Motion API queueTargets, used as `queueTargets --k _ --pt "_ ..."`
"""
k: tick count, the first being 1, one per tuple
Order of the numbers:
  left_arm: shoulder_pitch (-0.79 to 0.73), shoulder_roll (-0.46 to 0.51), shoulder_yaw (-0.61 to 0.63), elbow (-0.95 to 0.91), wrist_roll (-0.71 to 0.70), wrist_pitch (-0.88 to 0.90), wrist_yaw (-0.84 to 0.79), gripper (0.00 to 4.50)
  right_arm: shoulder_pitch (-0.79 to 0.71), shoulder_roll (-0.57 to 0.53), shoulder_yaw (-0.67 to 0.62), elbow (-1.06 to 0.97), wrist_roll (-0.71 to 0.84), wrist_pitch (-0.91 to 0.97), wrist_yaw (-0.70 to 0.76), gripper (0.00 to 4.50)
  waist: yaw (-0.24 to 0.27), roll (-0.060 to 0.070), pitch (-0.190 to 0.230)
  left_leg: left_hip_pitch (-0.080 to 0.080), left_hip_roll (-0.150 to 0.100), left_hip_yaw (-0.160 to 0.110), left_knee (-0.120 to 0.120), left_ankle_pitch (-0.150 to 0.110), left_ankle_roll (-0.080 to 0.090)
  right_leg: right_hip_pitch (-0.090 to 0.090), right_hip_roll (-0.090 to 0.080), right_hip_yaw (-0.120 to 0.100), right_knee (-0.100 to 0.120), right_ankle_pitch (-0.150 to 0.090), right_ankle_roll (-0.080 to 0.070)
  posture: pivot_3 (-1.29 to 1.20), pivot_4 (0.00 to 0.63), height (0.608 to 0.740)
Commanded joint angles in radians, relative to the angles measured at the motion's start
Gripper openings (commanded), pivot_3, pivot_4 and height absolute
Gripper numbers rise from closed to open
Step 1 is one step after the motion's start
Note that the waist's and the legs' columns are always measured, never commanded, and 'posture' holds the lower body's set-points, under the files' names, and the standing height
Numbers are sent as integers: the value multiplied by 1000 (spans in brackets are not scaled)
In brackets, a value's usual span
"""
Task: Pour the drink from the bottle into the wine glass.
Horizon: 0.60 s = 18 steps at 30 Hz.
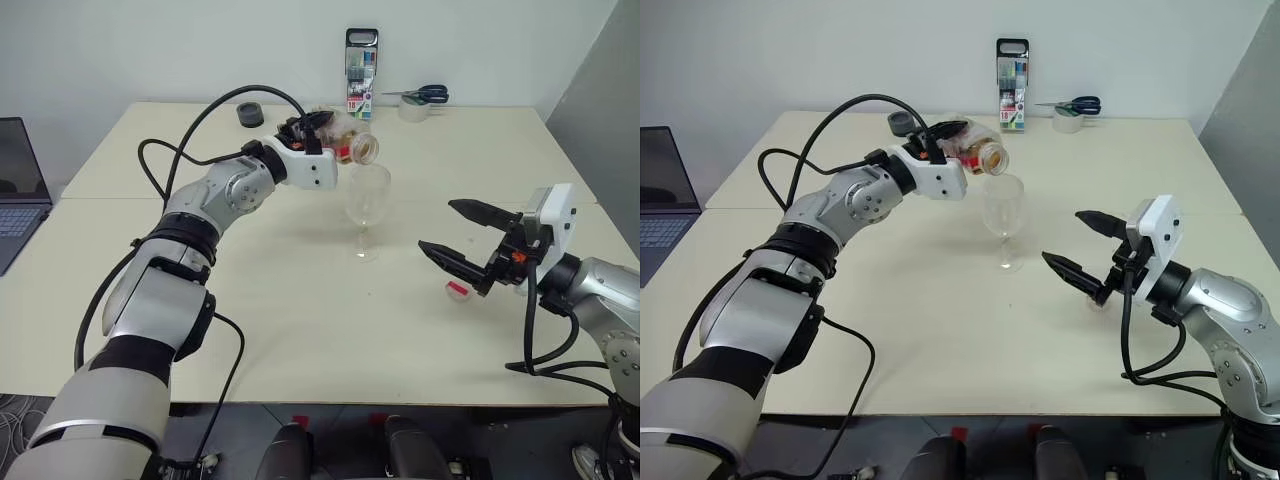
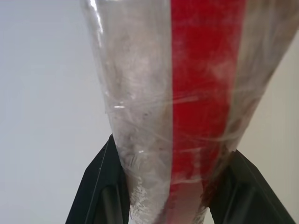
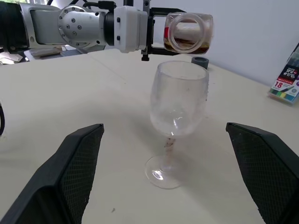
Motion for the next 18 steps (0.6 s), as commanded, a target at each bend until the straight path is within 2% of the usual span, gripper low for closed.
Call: queueTargets --k 1,18 --pt "-53 22 -5 -5 8 -21 36 1674 -2 -12 -30 -37 16 -7 -10 4500 0 0 0 0 0 0 0 0 0 0 0 0 0 0 0 0 150 740" --pt "-94 50 -61 36 74 -25 111 1674 6 -5 -11 -47 21 -10 -8 4500 0 0 0 0 0 0 0 0 0 0 0 0 0 0 0 0 150 740"
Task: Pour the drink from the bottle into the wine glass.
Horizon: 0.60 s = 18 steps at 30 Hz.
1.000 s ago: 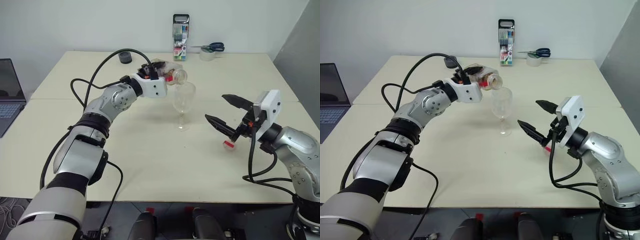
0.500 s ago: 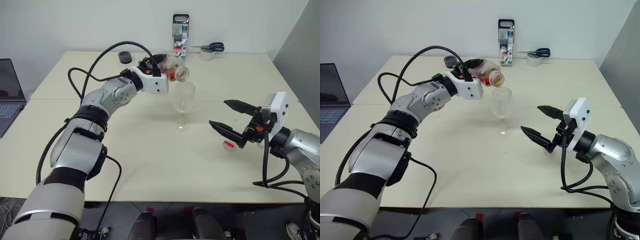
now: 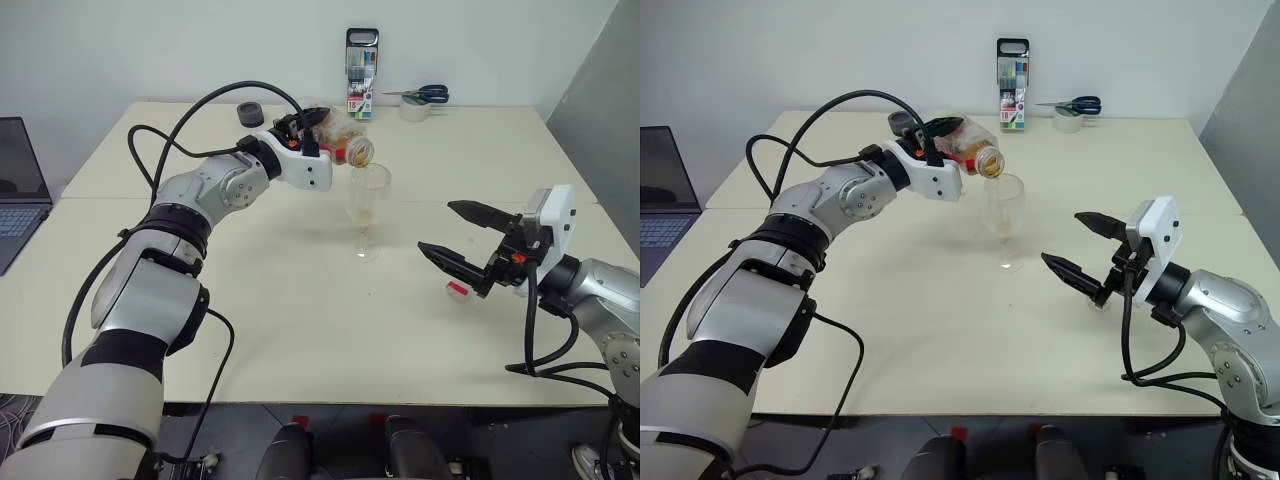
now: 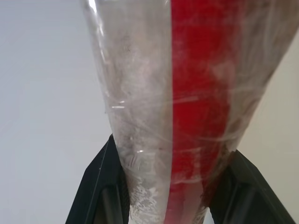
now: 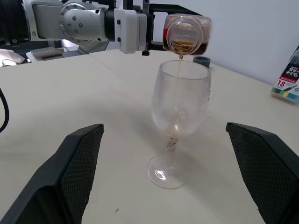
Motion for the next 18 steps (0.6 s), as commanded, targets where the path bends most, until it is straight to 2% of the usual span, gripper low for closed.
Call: queueTargets --k 1,18 --pt "-59 21 0 -5 5 -7 34 1674 1 -4 -11 -41 17 -10 -4 4500 0 0 0 0 0 0 0 0 0 0 0 0 0 0 0 0 150 740" --pt "-92 25 -34 33 36 -5 76 1674 38 22 11 -65 8 -29 -14 4500 0 0 0 0 0 0 0 0 0 0 0 0 0 0 0 0 150 740"
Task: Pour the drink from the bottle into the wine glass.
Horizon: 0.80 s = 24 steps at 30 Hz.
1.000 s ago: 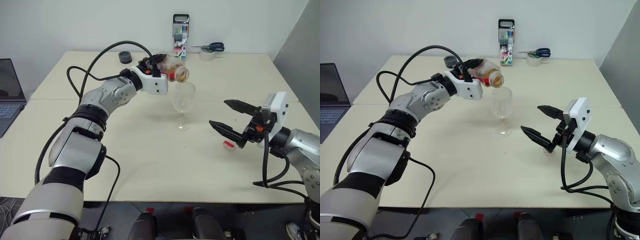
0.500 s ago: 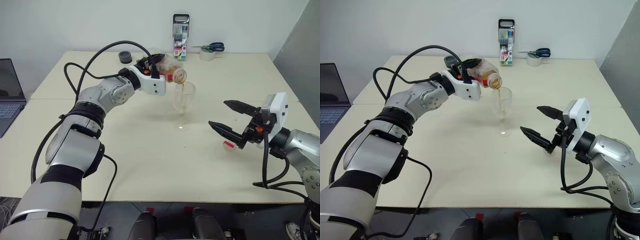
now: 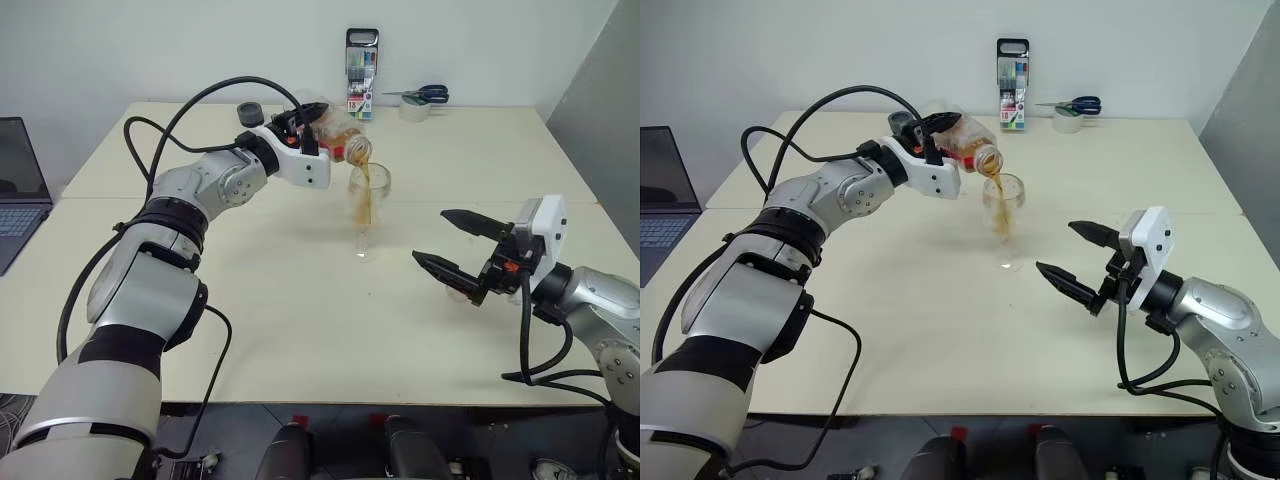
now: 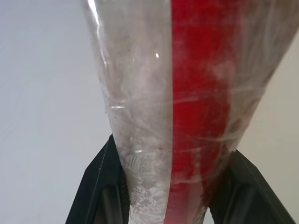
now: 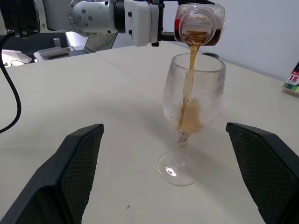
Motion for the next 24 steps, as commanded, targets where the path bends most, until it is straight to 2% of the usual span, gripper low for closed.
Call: queueTargets --k 1,24 --pt "-60 15 0 2 1 -4 31 1674 5 5 -9 -53 9 -23 -11 4500 0 0 0 0 0 0 0 0 0 0 0 0 0 0 0 0 150 740" --pt "-92 7 -33 26 13 4 60 1674 13 13 7 -75 18 -13 -33 4500 0 0 0 0 0 0 0 0 0 0 0 0 0 0 0 0 150 740"
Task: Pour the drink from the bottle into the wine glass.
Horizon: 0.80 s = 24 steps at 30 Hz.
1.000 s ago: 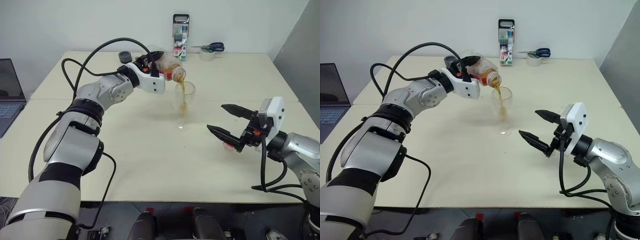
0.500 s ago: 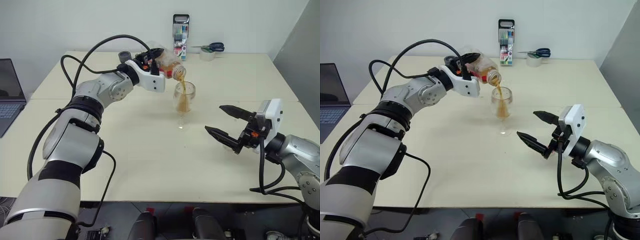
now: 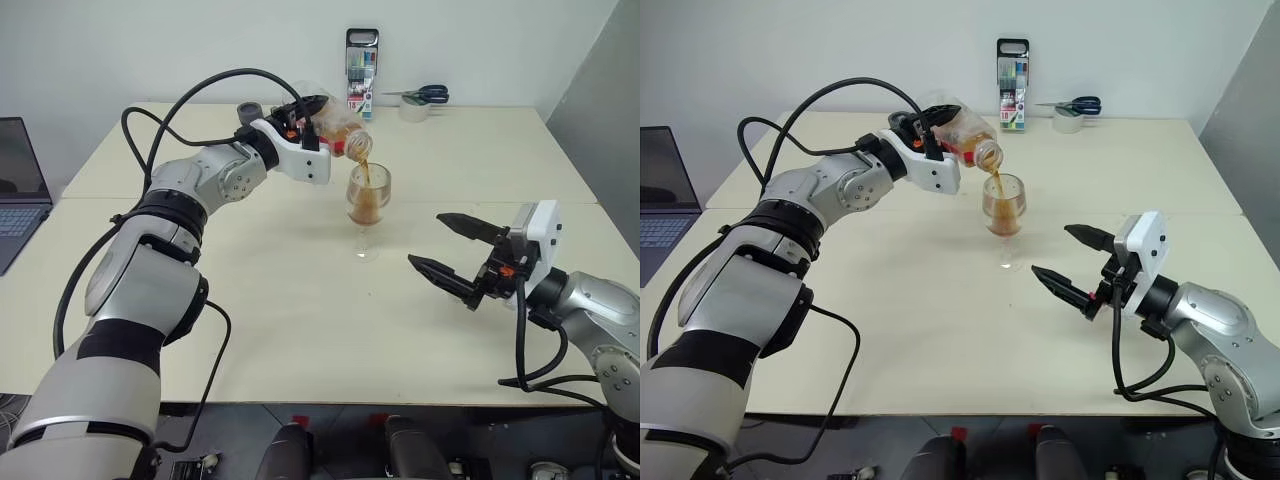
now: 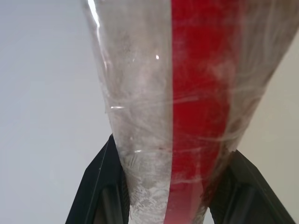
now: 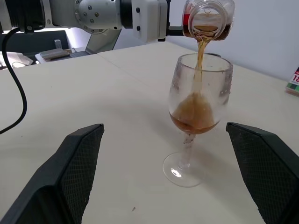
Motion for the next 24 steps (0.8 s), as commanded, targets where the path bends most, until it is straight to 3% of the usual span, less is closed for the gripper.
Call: queueTargets --k 1,24 --pt "-51 8 3 -9 0 -2 19 1674 -2 3 -12 -43 18 -12 -9 4500 0 0 0 0 0 0 0 0 0 0 0 0 0 0 0 0 150 740" --pt "-57 -2 -4 1 2 11 20 1674 3 12 -1 -54 18 -6 -20 4500 0 0 0 0 0 0 0 0 0 0 0 0 0 0 0 0 150 740"
